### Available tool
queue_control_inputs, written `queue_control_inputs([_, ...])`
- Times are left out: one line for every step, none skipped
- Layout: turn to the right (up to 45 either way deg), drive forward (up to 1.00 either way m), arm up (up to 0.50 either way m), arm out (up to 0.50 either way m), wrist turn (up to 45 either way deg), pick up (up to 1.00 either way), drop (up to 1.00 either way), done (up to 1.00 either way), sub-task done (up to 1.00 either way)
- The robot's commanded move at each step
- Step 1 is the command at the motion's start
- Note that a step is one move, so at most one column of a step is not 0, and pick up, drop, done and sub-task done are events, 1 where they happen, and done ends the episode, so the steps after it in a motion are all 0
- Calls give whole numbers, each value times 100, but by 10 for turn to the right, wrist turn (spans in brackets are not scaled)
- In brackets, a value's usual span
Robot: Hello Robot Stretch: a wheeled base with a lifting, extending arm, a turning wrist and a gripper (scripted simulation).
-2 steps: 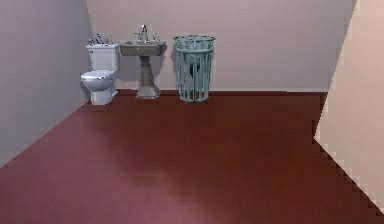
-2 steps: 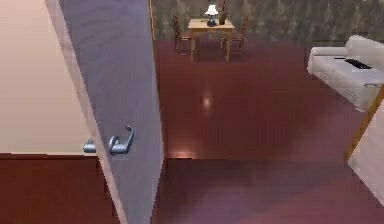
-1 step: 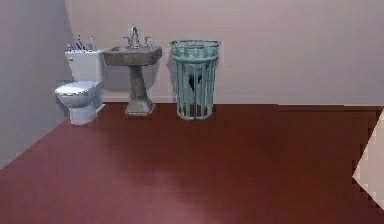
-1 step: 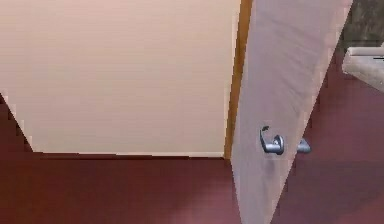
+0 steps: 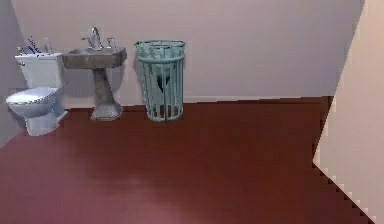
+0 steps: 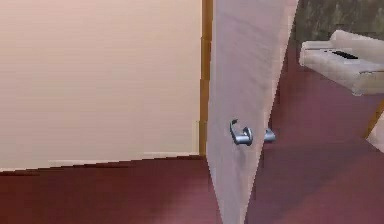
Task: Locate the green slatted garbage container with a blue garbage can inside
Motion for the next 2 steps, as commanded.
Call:
queue_control_inputs([0,100,0,0,0,0,0,0,0])
queue_control_inputs([30,0,0,0,0,0,0,0,0])
